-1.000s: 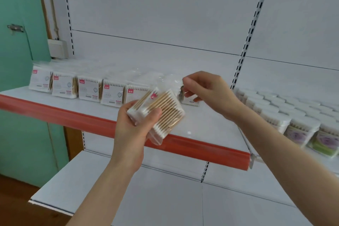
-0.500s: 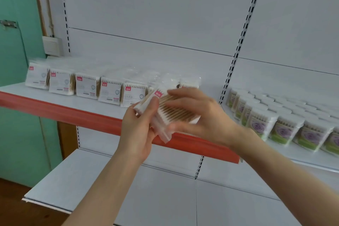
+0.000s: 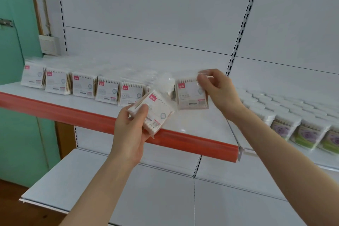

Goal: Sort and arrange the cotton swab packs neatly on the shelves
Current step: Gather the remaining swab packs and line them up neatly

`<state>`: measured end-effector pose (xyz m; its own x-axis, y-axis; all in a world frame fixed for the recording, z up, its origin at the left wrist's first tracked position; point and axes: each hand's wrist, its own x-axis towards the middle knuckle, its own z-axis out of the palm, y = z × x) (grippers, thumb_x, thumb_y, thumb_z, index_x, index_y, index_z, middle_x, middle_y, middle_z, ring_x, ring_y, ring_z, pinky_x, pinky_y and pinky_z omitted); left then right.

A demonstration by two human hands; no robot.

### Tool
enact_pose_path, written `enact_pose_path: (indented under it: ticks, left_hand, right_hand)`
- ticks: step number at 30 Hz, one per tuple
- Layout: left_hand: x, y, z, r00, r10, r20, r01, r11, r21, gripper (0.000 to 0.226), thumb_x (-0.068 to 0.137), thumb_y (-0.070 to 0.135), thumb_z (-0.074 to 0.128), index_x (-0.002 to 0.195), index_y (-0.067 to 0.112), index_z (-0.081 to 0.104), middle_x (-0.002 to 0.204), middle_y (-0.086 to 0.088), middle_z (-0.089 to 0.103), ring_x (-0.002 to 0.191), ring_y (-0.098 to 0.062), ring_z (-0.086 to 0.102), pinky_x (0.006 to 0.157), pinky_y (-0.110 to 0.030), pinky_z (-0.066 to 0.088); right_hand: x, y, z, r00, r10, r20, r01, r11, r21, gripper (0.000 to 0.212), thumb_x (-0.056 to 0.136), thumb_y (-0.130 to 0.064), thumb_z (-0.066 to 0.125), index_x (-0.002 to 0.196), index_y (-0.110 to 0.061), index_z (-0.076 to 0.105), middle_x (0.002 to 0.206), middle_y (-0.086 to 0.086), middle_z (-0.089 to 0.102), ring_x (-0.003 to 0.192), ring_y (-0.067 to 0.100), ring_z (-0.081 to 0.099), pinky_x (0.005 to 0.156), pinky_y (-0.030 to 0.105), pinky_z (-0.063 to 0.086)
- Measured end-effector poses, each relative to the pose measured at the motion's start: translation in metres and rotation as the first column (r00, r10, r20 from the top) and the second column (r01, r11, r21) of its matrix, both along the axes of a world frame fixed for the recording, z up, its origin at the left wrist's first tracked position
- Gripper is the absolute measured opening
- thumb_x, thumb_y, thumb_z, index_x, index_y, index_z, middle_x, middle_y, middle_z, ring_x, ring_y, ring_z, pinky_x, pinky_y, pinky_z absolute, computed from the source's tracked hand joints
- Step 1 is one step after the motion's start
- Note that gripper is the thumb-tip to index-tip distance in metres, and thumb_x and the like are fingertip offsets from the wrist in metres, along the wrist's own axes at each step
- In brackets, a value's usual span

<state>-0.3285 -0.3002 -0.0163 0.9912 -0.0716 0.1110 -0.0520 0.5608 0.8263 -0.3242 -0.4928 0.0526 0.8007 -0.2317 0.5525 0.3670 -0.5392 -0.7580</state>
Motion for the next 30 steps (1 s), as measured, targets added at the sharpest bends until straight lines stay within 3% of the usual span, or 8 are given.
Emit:
enact_pose_path:
  ticks: [5, 8, 12, 17, 21, 24, 27, 30]
  left_hand:
    - [0.002, 0.003, -0.003, 0.999, 0.039, 0.02, -0.039, 0.999, 0.028, 0.012, 0.091, 0.011, 0.054, 0.103, 0.011, 0.054, 0.095, -0.011, 0.066, 0.082, -0.022, 0.065, 0.041, -0.02, 0.047]
    - [0.004, 0.006, -0.005, 0.998, 0.059, 0.037, -0.06, 0.998, 0.035, 0.014, 0.09, 0.011, 0.055, 0.105, 0.011, 0.054, 0.095, -0.012, 0.066, 0.083, -0.023, 0.065, 0.041, -0.02, 0.047]
    - [0.008, 0.01, -0.006, 0.994, 0.079, 0.071, -0.081, 0.997, 0.02, 0.014, 0.089, 0.012, 0.056, 0.103, 0.01, 0.056, 0.091, -0.011, 0.066, 0.076, -0.02, 0.065, 0.041, -0.02, 0.047]
    - [0.013, 0.016, -0.007, 0.992, 0.091, 0.091, -0.09, 0.996, -0.016, 0.024, 0.085, 0.014, 0.058, 0.109, 0.008, 0.057, 0.091, -0.008, 0.068, 0.082, -0.021, 0.066, 0.047, -0.022, 0.051]
    - [0.015, 0.018, -0.009, 0.988, 0.094, 0.124, -0.098, 0.995, 0.022, 0.037, 0.073, 0.023, 0.063, 0.107, 0.009, 0.06, 0.089, -0.005, 0.07, 0.082, -0.019, 0.066, 0.053, -0.025, 0.052]
    - [0.016, 0.018, -0.01, 0.985, 0.106, 0.134, -0.113, 0.993, 0.045, 0.038, 0.068, 0.026, 0.064, 0.103, 0.012, 0.061, 0.087, -0.003, 0.07, 0.081, -0.016, 0.067, 0.059, -0.028, 0.053]
    - [0.016, 0.014, -0.009, 0.987, 0.083, 0.136, -0.088, 0.996, 0.025, 0.04, 0.068, 0.024, 0.065, 0.105, 0.01, 0.06, 0.091, -0.007, 0.07, 0.079, -0.018, 0.067, 0.057, -0.028, 0.056]
    - [0.016, 0.008, -0.007, 0.986, 0.061, 0.154, -0.067, 0.997, 0.029, 0.032, 0.07, 0.019, 0.065, 0.101, 0.012, 0.062, 0.093, -0.005, 0.071, 0.082, -0.016, 0.07, 0.064, -0.028, 0.059]
  right_hand:
    - [0.033, -0.032, -0.009, 0.99, -0.073, -0.12, 0.072, 0.997, -0.01, 0.007, 0.093, -0.014, 0.053, 0.086, -0.012, 0.055, 0.075, 0.003, 0.056, 0.062, 0.014, 0.052, 0.057, 0.018, 0.047]
    - [0.052, -0.051, -0.013, 0.972, -0.166, -0.167, 0.154, 0.985, -0.08, 0.015, 0.09, -0.01, 0.058, 0.099, 0.003, 0.058, 0.074, 0.002, 0.056, 0.068, 0.02, 0.057, 0.071, 0.028, 0.053]
    - [0.076, -0.063, -0.016, 0.928, -0.284, -0.241, 0.228, 0.945, -0.237, 0.018, 0.091, -0.01, 0.056, 0.104, 0.002, 0.058, 0.095, 0.017, 0.064, 0.08, 0.026, 0.062, 0.054, 0.017, 0.046]
    - [0.105, -0.064, -0.015, 0.915, -0.305, -0.265, 0.215, 0.923, -0.318, 0.018, 0.091, -0.008, 0.055, 0.104, 0.003, 0.058, 0.1, 0.021, 0.065, 0.09, 0.033, 0.065, 0.084, 0.042, 0.052]
    - [0.118, -0.06, -0.019, 0.912, -0.323, -0.253, 0.197, 0.886, -0.42, 0.02, 0.091, -0.01, 0.056, 0.108, 0.0, 0.06, 0.104, 0.018, 0.062, 0.084, 0.027, 0.057, 0.07, 0.03, 0.044]
    - [0.119, -0.063, -0.021, 0.897, -0.363, -0.253, 0.212, 0.854, -0.476, 0.032, 0.089, -0.017, 0.061, 0.119, -0.007, 0.056, 0.118, 0.016, 0.057, 0.094, 0.027, 0.055, 0.074, 0.03, 0.043]
    - [0.106, -0.06, -0.015, 0.921, -0.341, -0.189, 0.245, 0.884, -0.398, 0.046, 0.088, -0.024, 0.061, 0.129, -0.008, 0.046, 0.122, 0.013, 0.053, 0.105, 0.025, 0.053, 0.08, 0.029, 0.041]
    - [0.075, -0.042, 0.001, 0.974, -0.218, -0.064, 0.2, 0.955, -0.218, 0.023, 0.09, -0.022, 0.057, 0.111, -0.013, 0.059, 0.106, 0.007, 0.063, 0.092, 0.016, 0.059, 0.08, 0.029, 0.048]
